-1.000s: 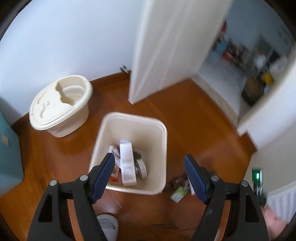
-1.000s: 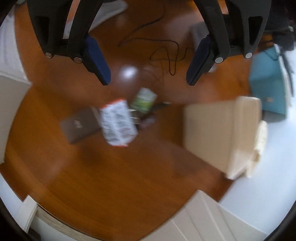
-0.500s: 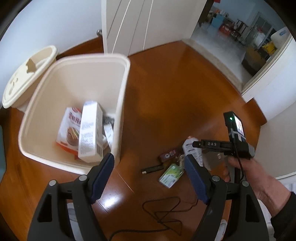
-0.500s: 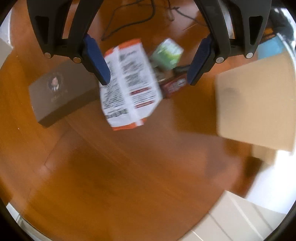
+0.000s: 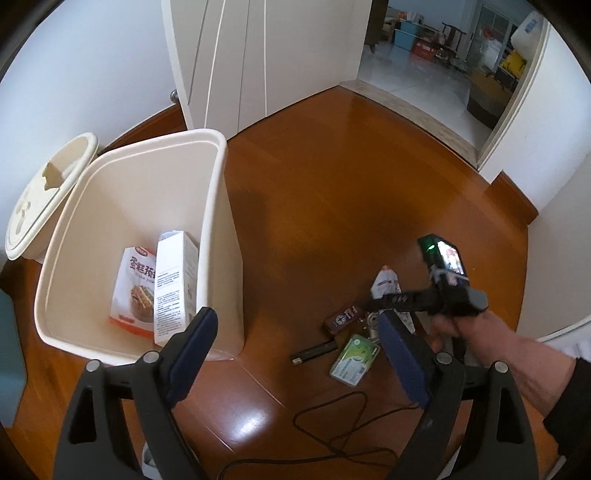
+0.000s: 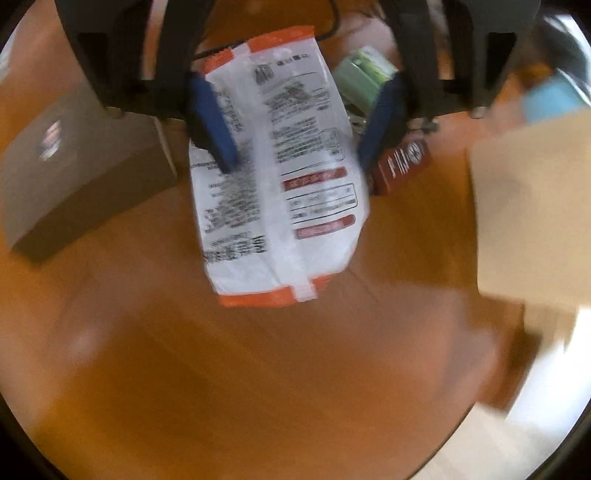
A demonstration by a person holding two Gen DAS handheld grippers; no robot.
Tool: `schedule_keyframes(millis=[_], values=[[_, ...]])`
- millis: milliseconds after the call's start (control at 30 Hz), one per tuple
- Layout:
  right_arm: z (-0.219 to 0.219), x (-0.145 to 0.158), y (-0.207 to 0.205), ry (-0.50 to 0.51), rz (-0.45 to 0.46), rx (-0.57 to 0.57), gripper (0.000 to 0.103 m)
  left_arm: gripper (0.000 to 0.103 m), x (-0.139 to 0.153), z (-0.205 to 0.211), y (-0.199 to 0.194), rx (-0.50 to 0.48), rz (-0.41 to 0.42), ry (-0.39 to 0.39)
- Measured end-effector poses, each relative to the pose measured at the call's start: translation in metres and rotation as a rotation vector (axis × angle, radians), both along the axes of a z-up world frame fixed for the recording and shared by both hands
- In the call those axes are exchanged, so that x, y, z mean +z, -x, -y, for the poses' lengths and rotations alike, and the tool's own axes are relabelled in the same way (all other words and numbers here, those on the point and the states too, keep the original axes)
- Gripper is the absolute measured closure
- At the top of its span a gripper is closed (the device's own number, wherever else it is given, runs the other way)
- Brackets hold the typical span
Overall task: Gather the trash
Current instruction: 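Grasp the white-orange packet with the right tool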
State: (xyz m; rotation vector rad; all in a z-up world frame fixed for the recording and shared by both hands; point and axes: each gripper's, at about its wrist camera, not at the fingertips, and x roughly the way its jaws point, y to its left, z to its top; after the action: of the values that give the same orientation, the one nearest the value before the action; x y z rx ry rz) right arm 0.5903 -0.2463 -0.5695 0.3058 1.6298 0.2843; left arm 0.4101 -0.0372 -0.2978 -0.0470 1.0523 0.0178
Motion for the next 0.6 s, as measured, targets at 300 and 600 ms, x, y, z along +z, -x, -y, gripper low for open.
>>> schedule_keyframes(millis=[300,600], values=[[0.029,0.033,0.007,-0.153,0.059,-0.048,0.100,0.014,-0.008,0.011,0.001,-0.008,-0.003,0.006],[0.069,0.134,0.066,-0.246,0.248,0.015,0.100,0.014,-0.092,0.062,0.002,-0.270,-0.132,-0.096]])
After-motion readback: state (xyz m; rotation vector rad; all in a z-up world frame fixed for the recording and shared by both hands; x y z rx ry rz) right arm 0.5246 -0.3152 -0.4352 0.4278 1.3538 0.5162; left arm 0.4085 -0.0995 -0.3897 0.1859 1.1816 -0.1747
